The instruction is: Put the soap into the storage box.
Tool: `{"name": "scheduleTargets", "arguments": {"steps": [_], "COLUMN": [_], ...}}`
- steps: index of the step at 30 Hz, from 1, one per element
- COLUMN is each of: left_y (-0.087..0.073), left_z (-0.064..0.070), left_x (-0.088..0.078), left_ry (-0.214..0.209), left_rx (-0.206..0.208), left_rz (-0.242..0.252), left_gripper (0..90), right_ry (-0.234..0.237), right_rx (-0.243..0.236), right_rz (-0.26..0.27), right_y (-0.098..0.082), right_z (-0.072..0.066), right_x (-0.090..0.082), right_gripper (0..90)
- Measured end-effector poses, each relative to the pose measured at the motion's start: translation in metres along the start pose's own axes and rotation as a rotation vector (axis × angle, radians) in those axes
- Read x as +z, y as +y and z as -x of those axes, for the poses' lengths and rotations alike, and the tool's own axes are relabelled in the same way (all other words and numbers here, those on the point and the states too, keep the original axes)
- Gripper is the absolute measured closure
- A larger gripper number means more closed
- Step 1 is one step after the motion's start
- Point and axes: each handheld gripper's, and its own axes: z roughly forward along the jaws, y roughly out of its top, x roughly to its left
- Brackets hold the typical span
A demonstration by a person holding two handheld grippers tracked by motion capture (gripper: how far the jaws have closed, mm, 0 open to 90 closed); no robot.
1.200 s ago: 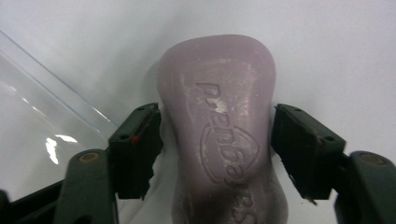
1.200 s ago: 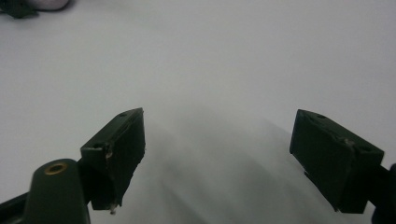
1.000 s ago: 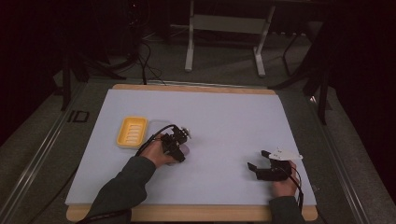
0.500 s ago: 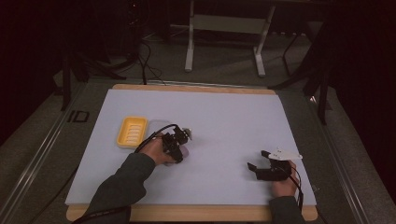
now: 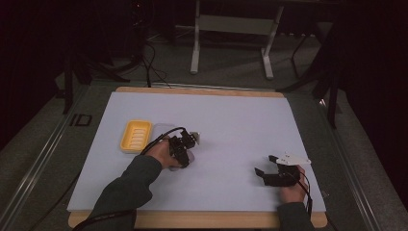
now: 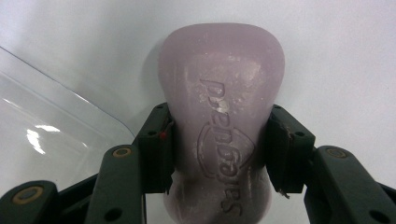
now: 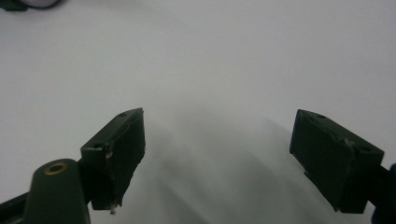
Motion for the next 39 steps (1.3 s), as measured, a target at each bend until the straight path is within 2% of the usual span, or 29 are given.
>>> {"name": "scheduleTargets", "arguments": {"steps": [8, 23, 39], "left_y": [0.003, -0.003, -0.01], "left_z": [0.002, -0.007, -0.018], "left_x": [-0.001, -0.015, -0.027], "left_ry": [0.03, 0.017, 0.029], "left_rx": [0.016, -0.015, -0.048], "left_rz": [-0.015, 0.022, 0.043], "left_gripper": [50.3, 50.3, 50.3], "right_ry": [0.002, 0.0, 0.002], "right_rx": [-0.002, -0.006, -0.009], "right_rz": [-0.001, -0.004, -0.008], "right_y": [0.0, 0.0, 0.0], "right_z": [0.0, 0.0, 0.0], "right_x": [0.0, 0.0, 0.001], "right_gripper": [17.8, 17.8, 17.9]}}
